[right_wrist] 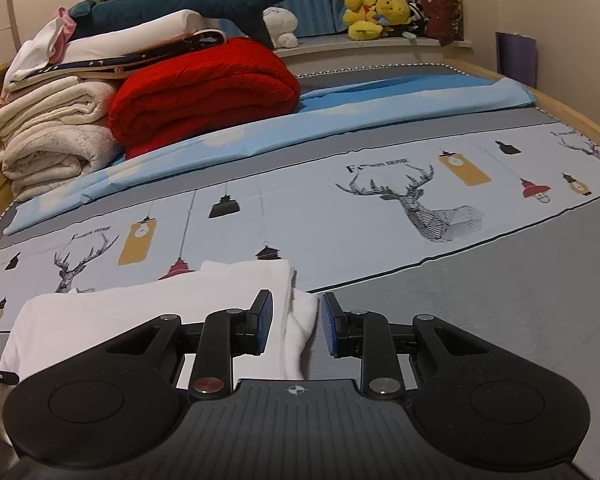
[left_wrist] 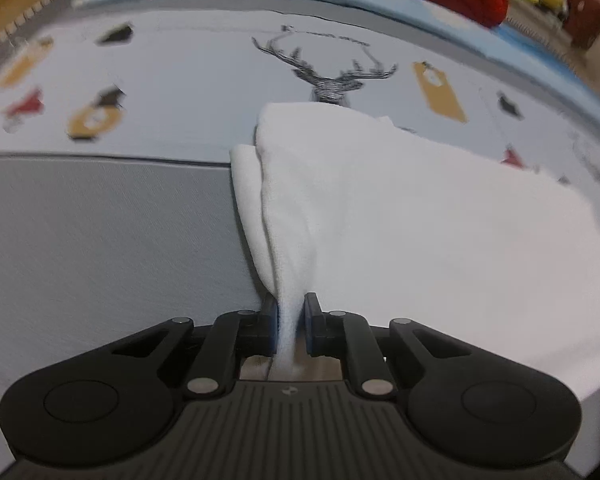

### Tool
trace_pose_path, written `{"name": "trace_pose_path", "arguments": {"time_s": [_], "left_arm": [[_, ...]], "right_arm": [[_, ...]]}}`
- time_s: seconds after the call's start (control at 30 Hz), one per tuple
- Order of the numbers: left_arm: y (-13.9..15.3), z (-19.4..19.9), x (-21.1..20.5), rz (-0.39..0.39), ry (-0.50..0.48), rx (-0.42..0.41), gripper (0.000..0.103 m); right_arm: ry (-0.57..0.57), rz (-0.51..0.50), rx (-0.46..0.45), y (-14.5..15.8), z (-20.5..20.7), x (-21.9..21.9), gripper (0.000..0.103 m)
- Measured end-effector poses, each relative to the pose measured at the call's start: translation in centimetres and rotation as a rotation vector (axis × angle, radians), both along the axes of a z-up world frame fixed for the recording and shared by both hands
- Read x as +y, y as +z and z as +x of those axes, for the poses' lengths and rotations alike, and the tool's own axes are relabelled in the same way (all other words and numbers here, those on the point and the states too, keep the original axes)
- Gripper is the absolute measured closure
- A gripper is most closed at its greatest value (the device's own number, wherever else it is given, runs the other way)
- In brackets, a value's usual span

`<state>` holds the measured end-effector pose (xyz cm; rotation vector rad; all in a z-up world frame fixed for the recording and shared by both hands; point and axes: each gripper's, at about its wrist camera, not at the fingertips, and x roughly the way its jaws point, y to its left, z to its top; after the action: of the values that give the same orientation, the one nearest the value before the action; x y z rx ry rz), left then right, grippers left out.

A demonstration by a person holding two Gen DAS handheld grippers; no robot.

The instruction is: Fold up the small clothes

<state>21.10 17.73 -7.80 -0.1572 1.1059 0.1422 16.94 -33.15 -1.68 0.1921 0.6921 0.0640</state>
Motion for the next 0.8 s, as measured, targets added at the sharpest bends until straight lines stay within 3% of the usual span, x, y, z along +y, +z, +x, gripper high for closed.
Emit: {"name": "trace_pose_path", "arguments": {"time_s": [0.13,0.23,0.5,0.7,0.8], "left_arm": [[0.8,-0.1,0.1,0.103,0.028,0.038,0.09],[1.9,0.1,-1.1,0.142,0.009,0.022,0.091],[6.8,1.2,-4.3,-0.187,-0.006,-0.155,0.093],[8.9,2.7,-10.9,-0.376,-0.112,-0.22,0.093],[9.6,3.6,-14.9,-0.541,-0.186,-0.263,0.089]], "right_arm": [[0.037,-0.005,-0.004,0.0,-0.2,0.9,0.075],[0.059,-0.01,-0.01,0.2,-0.4,1.1,0.075],[0.045,0.018,-0.016,0.7,-0.6,-0.8,0.075],[0.007,0.03,-0.017,0.7,-0.9,-2.6,0.075],[-0.01,0.024,-0.006,0.5,-0.8,-2.7,0.075]]}}
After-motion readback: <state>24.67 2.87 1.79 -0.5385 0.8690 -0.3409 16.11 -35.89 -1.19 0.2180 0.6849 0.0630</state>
